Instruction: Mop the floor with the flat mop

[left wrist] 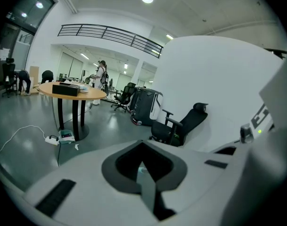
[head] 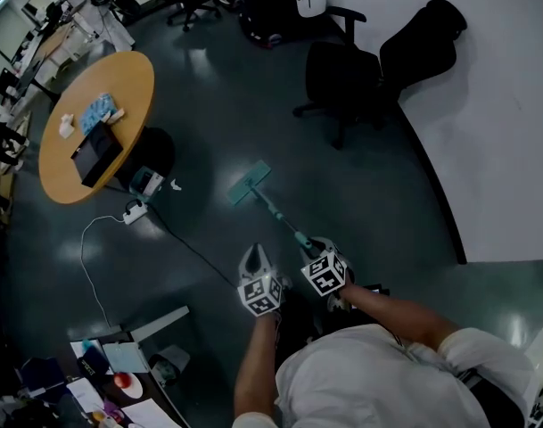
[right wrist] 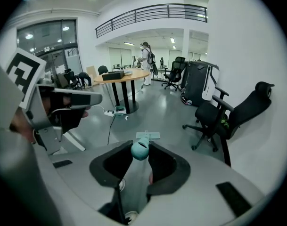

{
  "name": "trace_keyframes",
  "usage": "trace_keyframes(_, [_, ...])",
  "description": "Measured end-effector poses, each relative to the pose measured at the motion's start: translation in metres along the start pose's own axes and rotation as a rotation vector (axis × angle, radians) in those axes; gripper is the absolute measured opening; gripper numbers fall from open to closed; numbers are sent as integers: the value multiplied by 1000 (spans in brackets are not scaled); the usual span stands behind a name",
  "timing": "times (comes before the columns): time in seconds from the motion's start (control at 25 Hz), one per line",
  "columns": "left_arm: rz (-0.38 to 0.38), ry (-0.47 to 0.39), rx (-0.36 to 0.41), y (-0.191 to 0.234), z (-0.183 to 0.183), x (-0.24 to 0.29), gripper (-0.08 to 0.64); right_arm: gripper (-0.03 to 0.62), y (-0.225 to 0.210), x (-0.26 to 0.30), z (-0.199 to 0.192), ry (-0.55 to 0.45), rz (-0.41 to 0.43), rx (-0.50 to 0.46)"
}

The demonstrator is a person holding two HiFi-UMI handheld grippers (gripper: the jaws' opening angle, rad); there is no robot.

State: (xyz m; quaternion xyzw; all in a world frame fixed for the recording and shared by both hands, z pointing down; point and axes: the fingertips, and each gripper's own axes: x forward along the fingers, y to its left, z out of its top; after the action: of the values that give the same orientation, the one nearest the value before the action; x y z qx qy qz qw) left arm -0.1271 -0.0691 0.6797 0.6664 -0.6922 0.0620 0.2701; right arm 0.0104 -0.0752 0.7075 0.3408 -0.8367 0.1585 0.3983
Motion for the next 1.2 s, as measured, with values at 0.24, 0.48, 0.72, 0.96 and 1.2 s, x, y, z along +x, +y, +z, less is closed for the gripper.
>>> trace_keyframes(0.24, [28,-6,-19,54,20,35,2,109,-3,81,62,-12,-16,-3])
trace_keyframes(0.48, [20,3,-28,87,30,59,2,109,-4,148,114,-11,-28,-13])
trace_keyframes(0.72, [18,20,-44,120,29,75,2,109,-5,207,162,-18,-41,-9])
trace_keyframes(0.96, [42,38,-73,148,25,80,2,109,-6,260,192,-2,-58,-21])
trace_keyframes(1.2, [61,34,-89,167,23,80,2,109,-17,304,211,14,-80,0])
